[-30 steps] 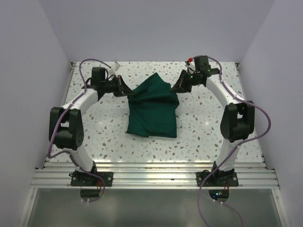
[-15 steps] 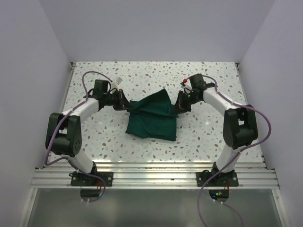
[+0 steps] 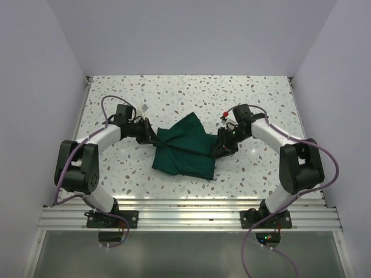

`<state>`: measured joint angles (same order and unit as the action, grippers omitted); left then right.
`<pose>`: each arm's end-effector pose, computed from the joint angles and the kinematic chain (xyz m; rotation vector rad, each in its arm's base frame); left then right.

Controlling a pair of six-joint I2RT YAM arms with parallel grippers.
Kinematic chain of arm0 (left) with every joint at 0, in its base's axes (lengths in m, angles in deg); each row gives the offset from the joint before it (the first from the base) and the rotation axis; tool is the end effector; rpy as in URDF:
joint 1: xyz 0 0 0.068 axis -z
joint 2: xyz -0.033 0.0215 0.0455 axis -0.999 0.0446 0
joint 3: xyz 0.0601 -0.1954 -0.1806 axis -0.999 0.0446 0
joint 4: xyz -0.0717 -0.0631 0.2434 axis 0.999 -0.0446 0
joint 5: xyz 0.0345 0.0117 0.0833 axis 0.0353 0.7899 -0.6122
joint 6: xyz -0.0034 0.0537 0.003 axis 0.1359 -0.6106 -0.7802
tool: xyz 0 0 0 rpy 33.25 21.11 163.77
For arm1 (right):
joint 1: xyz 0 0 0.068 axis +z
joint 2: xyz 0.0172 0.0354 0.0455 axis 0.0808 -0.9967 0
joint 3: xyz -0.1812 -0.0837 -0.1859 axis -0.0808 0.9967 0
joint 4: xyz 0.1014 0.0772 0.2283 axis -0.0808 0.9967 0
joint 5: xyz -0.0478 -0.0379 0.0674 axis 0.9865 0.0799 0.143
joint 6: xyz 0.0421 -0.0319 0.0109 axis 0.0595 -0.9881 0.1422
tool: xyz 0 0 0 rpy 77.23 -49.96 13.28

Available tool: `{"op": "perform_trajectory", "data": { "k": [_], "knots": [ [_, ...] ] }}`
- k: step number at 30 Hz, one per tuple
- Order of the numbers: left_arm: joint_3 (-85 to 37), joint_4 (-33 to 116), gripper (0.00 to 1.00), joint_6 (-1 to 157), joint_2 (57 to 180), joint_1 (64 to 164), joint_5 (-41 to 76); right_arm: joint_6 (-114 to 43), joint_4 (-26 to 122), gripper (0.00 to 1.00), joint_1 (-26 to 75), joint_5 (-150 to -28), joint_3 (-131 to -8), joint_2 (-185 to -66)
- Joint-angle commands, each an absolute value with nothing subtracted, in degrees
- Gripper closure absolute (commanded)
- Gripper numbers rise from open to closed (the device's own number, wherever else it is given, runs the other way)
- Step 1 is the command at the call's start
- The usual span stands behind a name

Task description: Prepare the surgical pack

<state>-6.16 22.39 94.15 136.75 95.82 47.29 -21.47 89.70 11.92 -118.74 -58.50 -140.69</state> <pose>0.3150 -0.0685 0.1844 -0.1584 2.5814 -1.0827 0.2975 0.1108 0.2025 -0.0296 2.9030 1.0526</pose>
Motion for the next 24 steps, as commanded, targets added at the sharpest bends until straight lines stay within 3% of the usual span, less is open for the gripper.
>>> {"op": "perform_trajectory", "data": {
  "k": [1, 4, 8, 18, 24],
  "knots": [
    [-5.2, 19.1, 0.94, 92.6, 134.0, 95.5, 44.1, -25.1, 94.7, 0.67, 12.3, -120.4, -54.2, -135.5],
    [-5.6, 18.3, 0.91, 92.2, 134.0, 95.5, 44.2, -27.0, 96.0, 0.59, 12.3, -118.8, -56.0, -131.5],
    [-6.2, 17.7, 0.9, 90.9, 134.1, 95.5, 44.4, -25.1, 92.0, 0.31, 12.2, -113.5, -63.8, -132.2],
    [-6.5, 17.2, 0.91, 88.9, 134.9, 95.6, 45.2, -32.9, 90.3, 0.12, 12.2, -120.5, -90.4, -154.9],
    [-5.8, 17.1, 0.91, 88.3, 134.8, 95.5, 46.0, -32.5, 89.6, 0.1, 13.6, -124.7, -103.3, -163.8]
  ]
}}
